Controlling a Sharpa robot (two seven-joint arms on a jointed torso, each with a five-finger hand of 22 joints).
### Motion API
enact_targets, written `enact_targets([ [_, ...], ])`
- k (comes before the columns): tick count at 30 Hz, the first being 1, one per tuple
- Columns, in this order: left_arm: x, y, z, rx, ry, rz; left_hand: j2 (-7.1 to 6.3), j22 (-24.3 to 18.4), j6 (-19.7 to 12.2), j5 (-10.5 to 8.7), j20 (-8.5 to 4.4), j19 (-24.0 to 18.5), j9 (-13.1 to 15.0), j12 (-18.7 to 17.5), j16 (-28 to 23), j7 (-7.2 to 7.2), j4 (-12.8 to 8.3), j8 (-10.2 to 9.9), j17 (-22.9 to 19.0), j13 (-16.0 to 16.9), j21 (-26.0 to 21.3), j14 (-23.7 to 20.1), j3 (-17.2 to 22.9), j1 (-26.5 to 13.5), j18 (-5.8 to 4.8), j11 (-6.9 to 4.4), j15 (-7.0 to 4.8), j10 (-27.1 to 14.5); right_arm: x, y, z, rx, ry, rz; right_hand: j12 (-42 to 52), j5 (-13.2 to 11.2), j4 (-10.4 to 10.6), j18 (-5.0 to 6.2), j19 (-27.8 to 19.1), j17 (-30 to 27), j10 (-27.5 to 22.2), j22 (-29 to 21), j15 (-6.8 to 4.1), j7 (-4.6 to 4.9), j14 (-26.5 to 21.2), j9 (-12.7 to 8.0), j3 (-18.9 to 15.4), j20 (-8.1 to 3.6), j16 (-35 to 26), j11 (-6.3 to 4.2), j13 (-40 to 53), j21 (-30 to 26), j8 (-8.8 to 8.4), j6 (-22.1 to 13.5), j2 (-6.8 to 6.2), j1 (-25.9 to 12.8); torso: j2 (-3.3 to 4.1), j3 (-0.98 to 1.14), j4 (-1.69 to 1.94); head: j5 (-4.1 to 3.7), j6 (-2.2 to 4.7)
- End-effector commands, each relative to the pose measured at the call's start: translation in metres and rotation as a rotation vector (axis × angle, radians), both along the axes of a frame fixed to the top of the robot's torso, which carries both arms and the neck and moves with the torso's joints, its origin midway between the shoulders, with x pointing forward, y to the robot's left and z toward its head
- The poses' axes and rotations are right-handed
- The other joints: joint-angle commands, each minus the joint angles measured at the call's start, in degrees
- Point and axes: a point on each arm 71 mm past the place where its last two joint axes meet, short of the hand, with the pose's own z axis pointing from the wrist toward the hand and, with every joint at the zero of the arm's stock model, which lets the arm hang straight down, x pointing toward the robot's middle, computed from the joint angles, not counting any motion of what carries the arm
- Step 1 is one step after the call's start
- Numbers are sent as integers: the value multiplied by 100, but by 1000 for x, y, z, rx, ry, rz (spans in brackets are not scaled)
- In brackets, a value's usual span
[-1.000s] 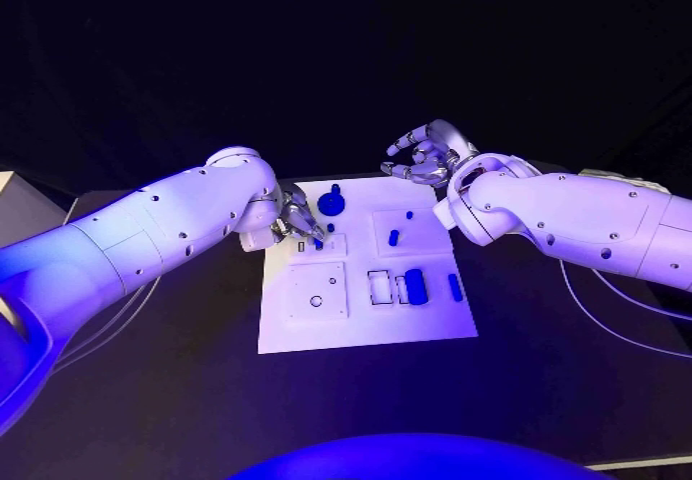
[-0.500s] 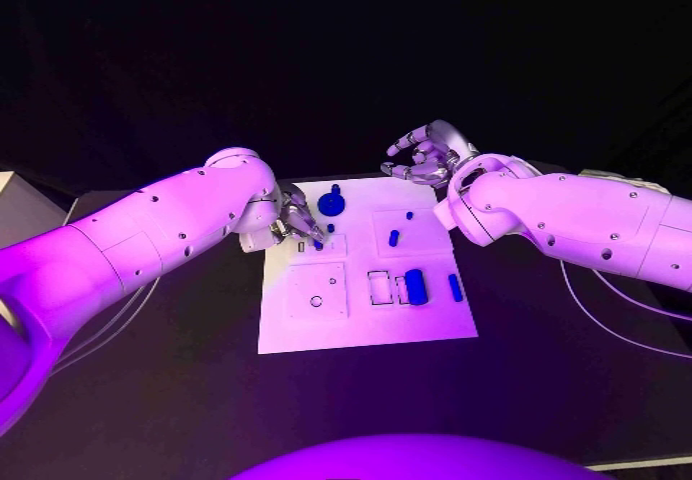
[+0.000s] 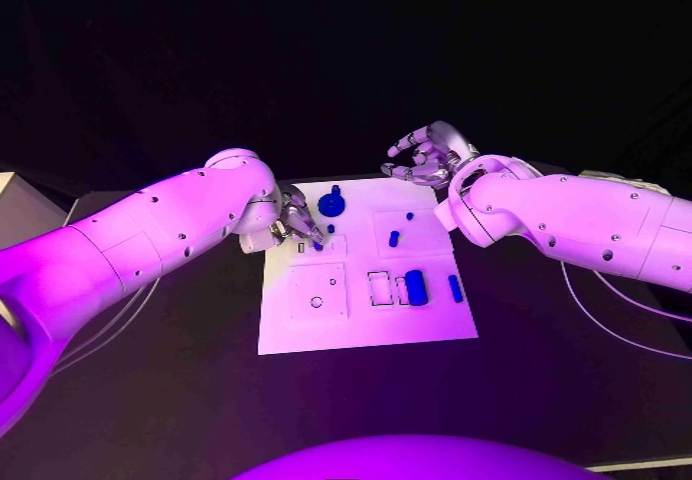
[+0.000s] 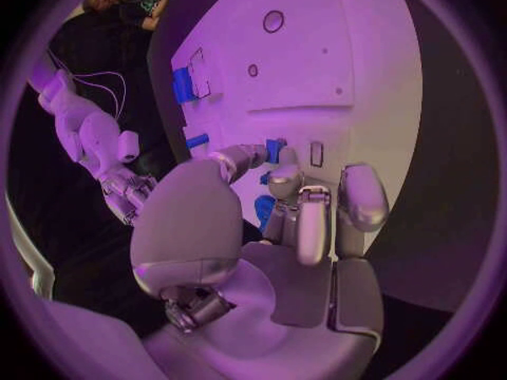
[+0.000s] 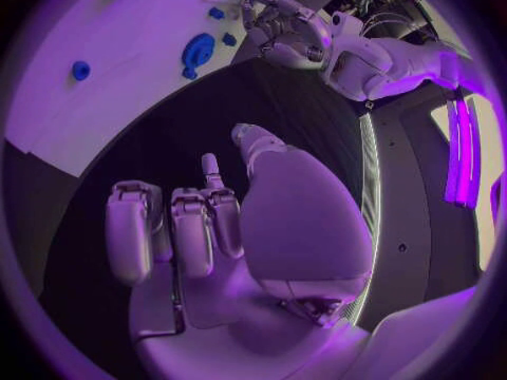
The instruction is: Assemble the parts on the task board
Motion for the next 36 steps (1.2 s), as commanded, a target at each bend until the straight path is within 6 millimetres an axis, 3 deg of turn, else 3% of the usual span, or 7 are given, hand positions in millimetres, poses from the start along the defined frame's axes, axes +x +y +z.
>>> enact_targets([
  [1,0,0,-3,-6,-3,4,70,-4,16,9,27,-24,-18,-7,-18,38,-705,-42,1162,10,-36,479,654,5,25,18,52,-31,0,1,0,-3,-1,13,-27,31,-4,-55,310,1503,252,777,40,0,606,3,43,56,33,47,1215,-25,37,-33,-17,-56,4,0,3,-3,2],
  [8,0,0,-3,-6,-3,7,78,-12,27,11,31,-29,-32,-2,-18,38,-684,-62,1161,16,-40,479,630,-10,27,19,55,-33,-1,1,0,-3,-1,14,-27,31,-4,-55,310,1503,252,777,40,0,606,3,43,56,33,47,1215,-25,37,-33,-17,-56,6,3,-1,0,3],
  [18,0,-1,-3,-16,7,8,194,16,105,149,41,-16,-141,16,-10,64,-764,-213,1182,55,-25,485,824,138,26,31,62,-60,-1,1,0,-3,1,16,-27,31,-4,-55,310,1503,252,777,40,0,606,3,43,56,33,47,1215,-25,37,-33,-17,-56,3,5,-1,-1,-2],
  [36,-1,1,-3,-58,29,26,126,97,268,436,39,26,-172,39,33,50,-883,-257,1272,81,29,518,998,154,16,19,53,-11,0,0,0,-6,7,16,-20,27,-1,-56,311,1499,259,781,41,0,604,4,47,56,31,47,1221,-22,44,-36,-18,-72,1,1,-3,1,10],
])
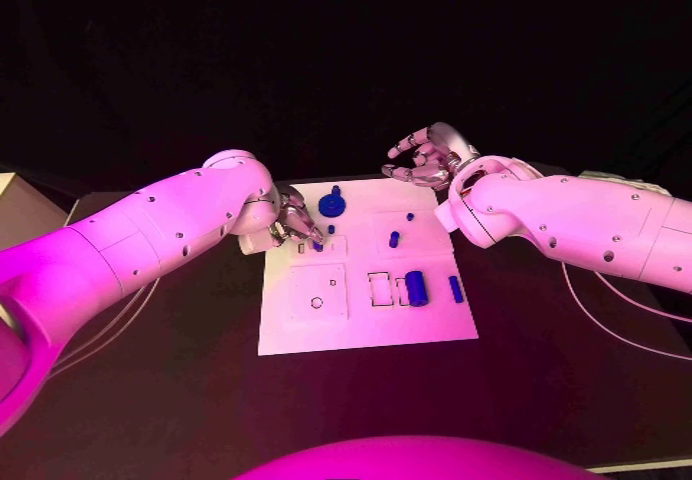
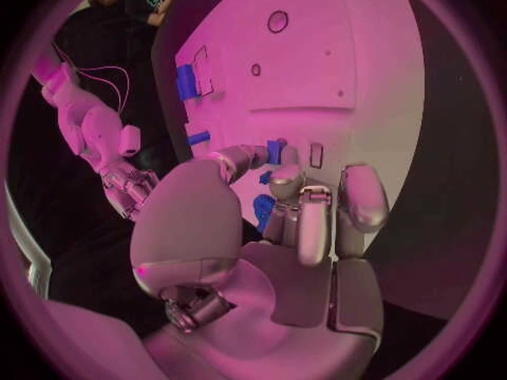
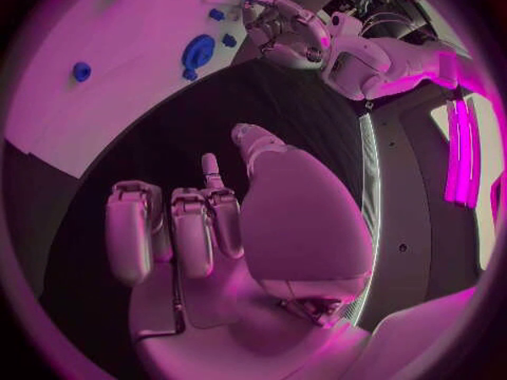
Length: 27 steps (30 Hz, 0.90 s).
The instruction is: Assemble the parts on the task board
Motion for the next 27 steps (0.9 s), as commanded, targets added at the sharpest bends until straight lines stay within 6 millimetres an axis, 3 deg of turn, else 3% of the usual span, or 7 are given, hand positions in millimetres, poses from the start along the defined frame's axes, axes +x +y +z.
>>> enact_targets([
  [1,-2,-3,-2,-30,8,5,117,5,78,32,4,31,11,39,33,-30,-931,0,1272,4,29,518,950,163,15,-13,12,-3,0,1,0,-5,3,13,-20,27,-1,-55,311,1499,259,779,41,1,604,4,47,56,31,47,1217,-23,41,-37,-17,-71,-1,-3,0,-6,0],
  [9,-3,1,0,-30,12,4,100,26,105,80,-1,42,13,29,44,-37,-960,-1,1295,-13,42,526,971,167,12,-20,6,1,0,0,0,-6,5,11,-20,27,-1,-55,311,1499,259,779,41,1,604,4,47,56,31,47,1217,-23,41,-37,-17,-71,-13,-7,14,-6,6],
  [27,-4,7,9,-23,31,-28,84,34,124,104,-5,45,16,15,48,-43,-987,0,1304,-32,48,529,983,174,11,-26,2,0,1,-3,-1,-8,7,6,-20,27,-1,-55,311,1499,259,779,41,1,604,4,47,56,31,47,1217,-23,41,-37,-17,-71,-3,0,6,15,41],
])
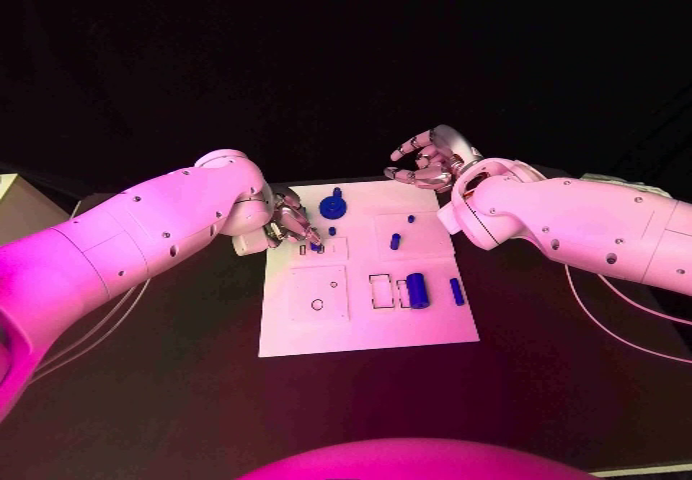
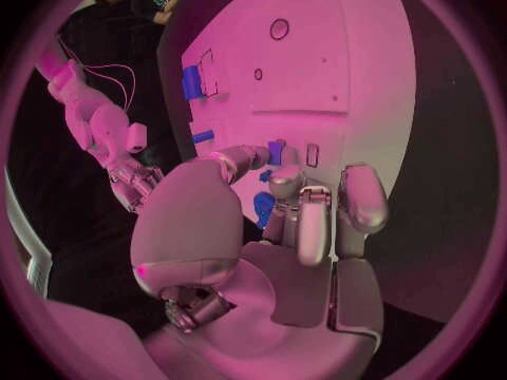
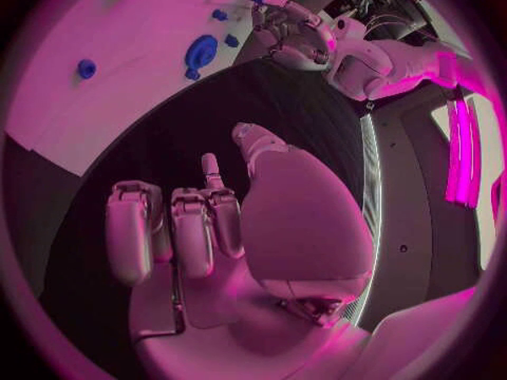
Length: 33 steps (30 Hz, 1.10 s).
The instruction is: Assemble the parts on the task board
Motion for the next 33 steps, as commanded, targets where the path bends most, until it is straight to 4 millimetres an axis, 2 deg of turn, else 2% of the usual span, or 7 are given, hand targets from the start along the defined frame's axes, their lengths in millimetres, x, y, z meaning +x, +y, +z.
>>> enact_targets([
  [1,-1,-2,4,-1,20,-28,77,5,104,19,-1,48,14,14,22,-63,-987,20,1304,-5,24,530,983,117,11,-26,2,0,0,0,0,-4,3,9,-20,27,-1,-56,311,1499,259,781,40,4,604,4,47,56,31,47,1219,-23,20,-41,5,-49,2,3,3,-3,7],
  [19,4,-9,9,33,106,-95,64,3,118,30,-5,44,16,5,33,-67,-1021,19,1327,-16,25,537,998,132,12,-31,-1,-1,1,4,0,-4,5,15,-22,30,-5,-55,311,1501,257,781,40,3,605,5,53,56,32,46,1216,-24,27,-41,2,-52,22,5,-12,2,48],
  [33,11,-11,9,53,116,-83,59,0,123,42,-6,39,16,4,37,-66,-1041,14,1337,-10,25,540,1009,142,12,-30,-1,1,1,8,-1,-3,5,21,-22,30,-5,-55,311,1501,257,781,40,3,605,5,53,56,32,46,1216,-24,27,-41,2,-52,12,0,1,-5,20],
])
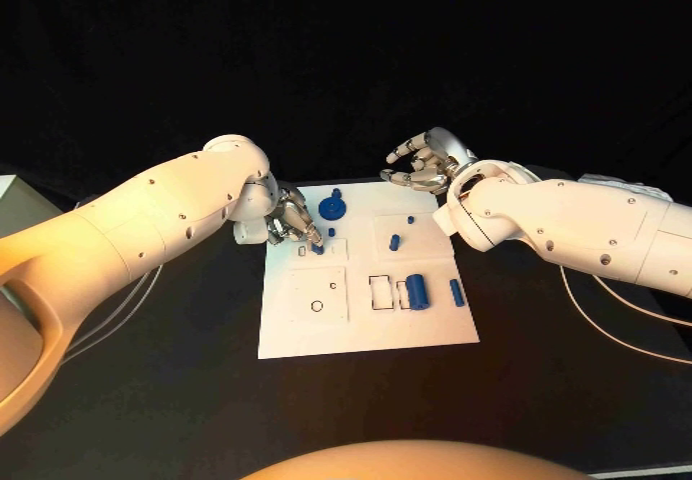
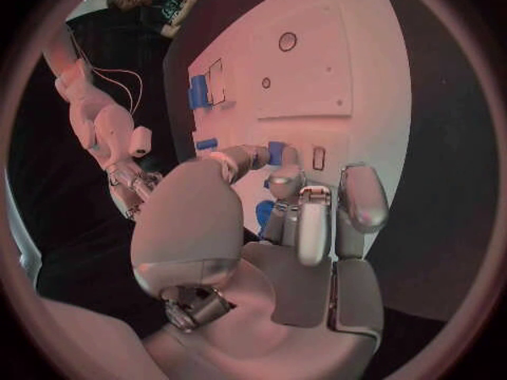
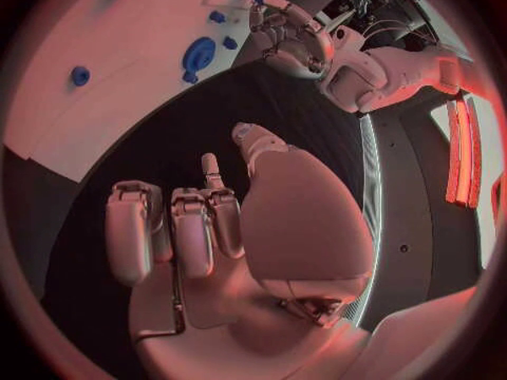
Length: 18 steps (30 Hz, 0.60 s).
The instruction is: Assemble the parts on the task board
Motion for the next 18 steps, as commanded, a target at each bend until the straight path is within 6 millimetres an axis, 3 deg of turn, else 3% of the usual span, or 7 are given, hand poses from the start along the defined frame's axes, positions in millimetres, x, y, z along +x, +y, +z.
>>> enact_targets([
  [1,-1,-2,0,9,18,-19,73,-6,123,20,-5,39,14,4,38,-66,-1041,39,1337,3,26,540,1010,112,12,-31,-1,-1,0,2,0,-4,2,11,-22,30,11,-55,311,1501,257,782,40,8,605,5,37,56,32,46,1217,-24,28,-46,2,-52,-8,1,5,1,-9],
  [18,3,-8,1,5,-22,11,70,3,138,60,-6,41,17,34,29,-62,-1047,38,1320,52,31,534,1015,104,10,-28,-1,26,0,3,0,-4,0,14,-22,30,11,-55,311,1501,257,782,40,8,605,5,37,56,32,46,1217,-24,28,-46,2,-52,-12,4,4,-11,-35],
])
